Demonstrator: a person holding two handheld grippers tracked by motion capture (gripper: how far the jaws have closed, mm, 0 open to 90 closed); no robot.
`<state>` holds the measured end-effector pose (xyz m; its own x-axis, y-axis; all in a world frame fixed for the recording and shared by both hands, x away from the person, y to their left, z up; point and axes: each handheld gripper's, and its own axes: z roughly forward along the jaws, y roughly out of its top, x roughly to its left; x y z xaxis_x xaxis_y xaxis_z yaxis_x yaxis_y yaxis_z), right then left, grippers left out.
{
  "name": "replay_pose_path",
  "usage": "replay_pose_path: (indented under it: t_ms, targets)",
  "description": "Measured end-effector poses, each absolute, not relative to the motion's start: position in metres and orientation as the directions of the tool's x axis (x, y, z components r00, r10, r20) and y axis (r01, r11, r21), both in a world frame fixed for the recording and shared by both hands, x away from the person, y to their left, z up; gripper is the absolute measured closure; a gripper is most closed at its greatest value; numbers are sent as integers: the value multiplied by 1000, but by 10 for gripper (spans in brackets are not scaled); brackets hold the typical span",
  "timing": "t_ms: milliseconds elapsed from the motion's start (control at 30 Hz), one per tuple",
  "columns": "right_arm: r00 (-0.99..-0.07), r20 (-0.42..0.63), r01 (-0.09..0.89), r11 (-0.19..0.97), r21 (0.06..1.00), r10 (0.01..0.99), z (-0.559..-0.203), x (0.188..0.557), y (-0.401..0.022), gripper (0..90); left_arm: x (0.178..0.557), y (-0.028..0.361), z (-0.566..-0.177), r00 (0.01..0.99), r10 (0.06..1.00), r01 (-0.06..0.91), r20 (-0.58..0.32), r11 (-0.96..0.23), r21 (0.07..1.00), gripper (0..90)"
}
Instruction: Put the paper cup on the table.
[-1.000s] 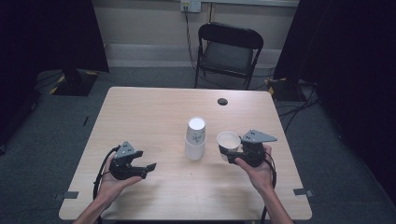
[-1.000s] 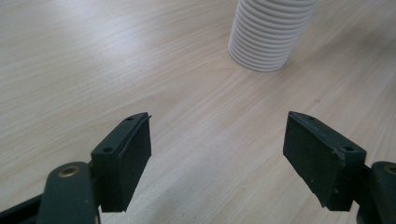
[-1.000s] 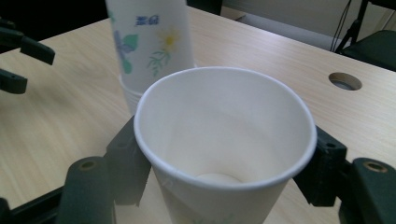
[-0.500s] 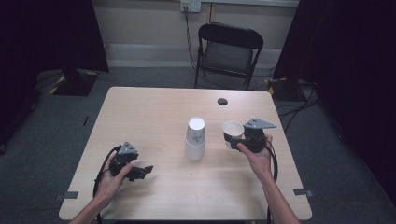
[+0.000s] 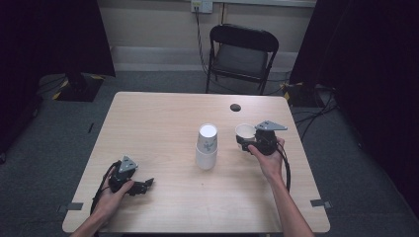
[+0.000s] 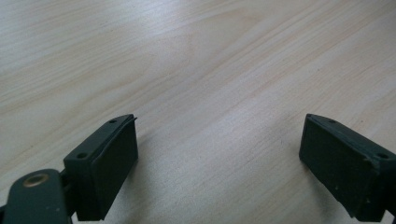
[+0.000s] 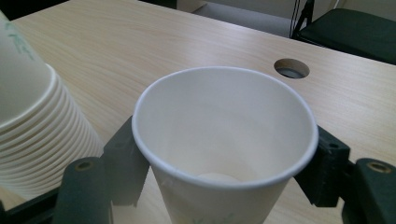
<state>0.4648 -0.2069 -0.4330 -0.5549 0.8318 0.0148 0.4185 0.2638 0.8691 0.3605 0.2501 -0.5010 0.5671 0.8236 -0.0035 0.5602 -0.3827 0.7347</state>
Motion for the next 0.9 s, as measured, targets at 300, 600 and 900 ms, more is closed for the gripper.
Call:
replay_pose_path:
  t_ms: [300, 600, 900]
  targets:
    - [-525, 17, 451, 261, 853, 851, -446, 481, -204, 286, 361, 250, -501, 568, 823, 562, -6, -383, 733, 97]
    - [-528, 20, 473, 274, 837, 849, -463, 481, -197, 270, 360, 249, -501, 560, 829, 565, -5, -378, 733, 98]
    - [-525, 16, 478, 280, 832, 851, -470, 469, -201, 263, 360, 249, -501, 560, 829, 565, -5, -378, 733, 98]
